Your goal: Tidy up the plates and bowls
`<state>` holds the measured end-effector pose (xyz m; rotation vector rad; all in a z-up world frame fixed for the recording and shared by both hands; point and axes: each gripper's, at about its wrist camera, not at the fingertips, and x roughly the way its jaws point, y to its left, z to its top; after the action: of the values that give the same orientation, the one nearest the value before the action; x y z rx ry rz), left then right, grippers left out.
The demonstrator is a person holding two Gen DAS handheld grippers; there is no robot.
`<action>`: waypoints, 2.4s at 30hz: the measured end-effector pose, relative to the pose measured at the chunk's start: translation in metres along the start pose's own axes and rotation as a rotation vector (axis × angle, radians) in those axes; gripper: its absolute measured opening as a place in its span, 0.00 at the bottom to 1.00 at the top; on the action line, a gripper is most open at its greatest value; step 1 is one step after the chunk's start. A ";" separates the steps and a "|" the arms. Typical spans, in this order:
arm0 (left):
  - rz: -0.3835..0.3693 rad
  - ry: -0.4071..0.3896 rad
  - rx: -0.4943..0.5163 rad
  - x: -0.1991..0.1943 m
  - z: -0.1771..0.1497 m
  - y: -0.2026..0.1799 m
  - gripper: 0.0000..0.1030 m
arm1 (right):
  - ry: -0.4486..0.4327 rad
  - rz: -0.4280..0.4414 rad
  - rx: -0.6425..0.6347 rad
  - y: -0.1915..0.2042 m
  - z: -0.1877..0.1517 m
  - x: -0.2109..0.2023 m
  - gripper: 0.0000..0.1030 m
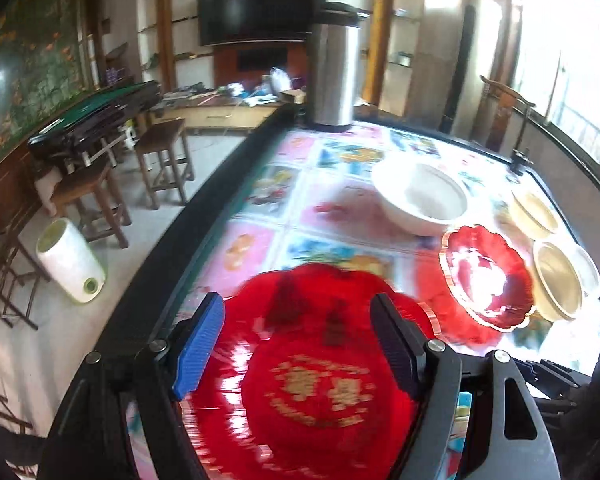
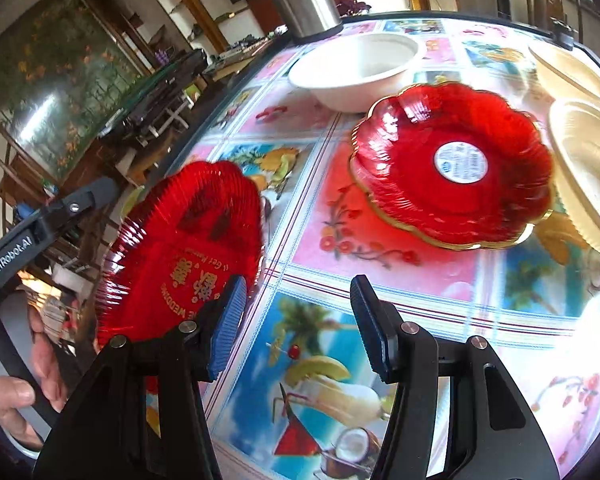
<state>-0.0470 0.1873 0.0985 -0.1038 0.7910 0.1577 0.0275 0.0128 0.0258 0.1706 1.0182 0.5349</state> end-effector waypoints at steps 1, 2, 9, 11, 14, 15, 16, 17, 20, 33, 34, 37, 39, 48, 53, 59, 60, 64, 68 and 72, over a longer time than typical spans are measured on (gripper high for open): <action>-0.009 0.003 0.006 0.000 0.001 -0.006 0.73 | -0.008 0.005 0.004 -0.002 0.000 -0.005 0.53; -0.023 0.006 0.010 0.000 0.003 -0.013 0.74 | -0.016 0.010 0.011 -0.004 0.001 -0.009 0.53; -0.113 0.044 0.039 0.012 0.015 -0.064 0.74 | -0.035 -0.011 0.097 -0.046 0.000 -0.028 0.53; -0.144 0.075 0.051 0.021 0.019 -0.083 0.74 | -0.033 -0.018 0.137 -0.063 0.001 -0.031 0.53; -0.149 0.106 0.084 0.036 0.023 -0.107 0.74 | -0.027 -0.025 0.193 -0.087 0.001 -0.032 0.53; -0.140 0.132 0.097 0.044 0.024 -0.115 0.74 | -0.020 -0.028 0.204 -0.093 0.001 -0.030 0.53; -0.129 0.158 0.104 0.052 0.024 -0.121 0.74 | -0.008 -0.031 0.223 -0.100 0.002 -0.028 0.53; -0.124 0.177 0.106 0.060 0.024 -0.126 0.74 | -0.001 -0.029 0.240 -0.106 0.005 -0.026 0.53; -0.088 0.214 0.104 0.074 0.023 -0.134 0.74 | -0.012 -0.027 0.257 -0.118 0.013 -0.023 0.53; -0.058 0.322 0.075 0.126 0.026 -0.148 0.74 | -0.048 -0.058 0.229 -0.155 0.063 -0.005 0.50; -0.063 0.329 0.070 0.130 0.026 -0.148 0.74 | -0.047 -0.061 0.225 -0.156 0.066 -0.004 0.46; -0.076 0.351 0.058 0.139 0.026 -0.149 0.73 | -0.041 -0.058 0.206 -0.160 0.070 0.002 0.31; -0.074 0.352 0.057 0.143 0.025 -0.150 0.65 | -0.043 -0.052 0.197 -0.161 0.069 0.003 0.25; -0.051 0.340 0.074 0.144 0.028 -0.149 0.23 | -0.059 -0.047 0.177 -0.160 0.062 0.003 0.14; -0.064 0.317 0.084 0.135 0.026 -0.150 0.21 | -0.072 -0.065 0.173 -0.158 0.059 -0.004 0.14; -0.076 0.286 0.075 0.116 0.027 -0.146 0.20 | -0.090 -0.077 0.151 -0.147 0.053 -0.016 0.14; -0.079 0.279 0.073 0.112 0.028 -0.145 0.20 | -0.091 -0.078 0.146 -0.144 0.053 -0.019 0.14; -0.091 0.269 0.068 0.100 0.027 -0.140 0.20 | -0.104 -0.070 0.142 -0.137 0.052 -0.029 0.14; -0.097 0.255 0.060 0.087 0.026 -0.132 0.20 | -0.118 -0.074 0.120 -0.125 0.052 -0.039 0.14; -0.097 0.240 0.045 0.074 0.027 -0.119 0.20 | -0.122 -0.059 0.099 -0.111 0.051 -0.046 0.14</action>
<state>0.0446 0.0817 0.0684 -0.1198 1.0260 0.0352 0.0899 -0.1004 0.0452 0.2574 0.9288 0.4156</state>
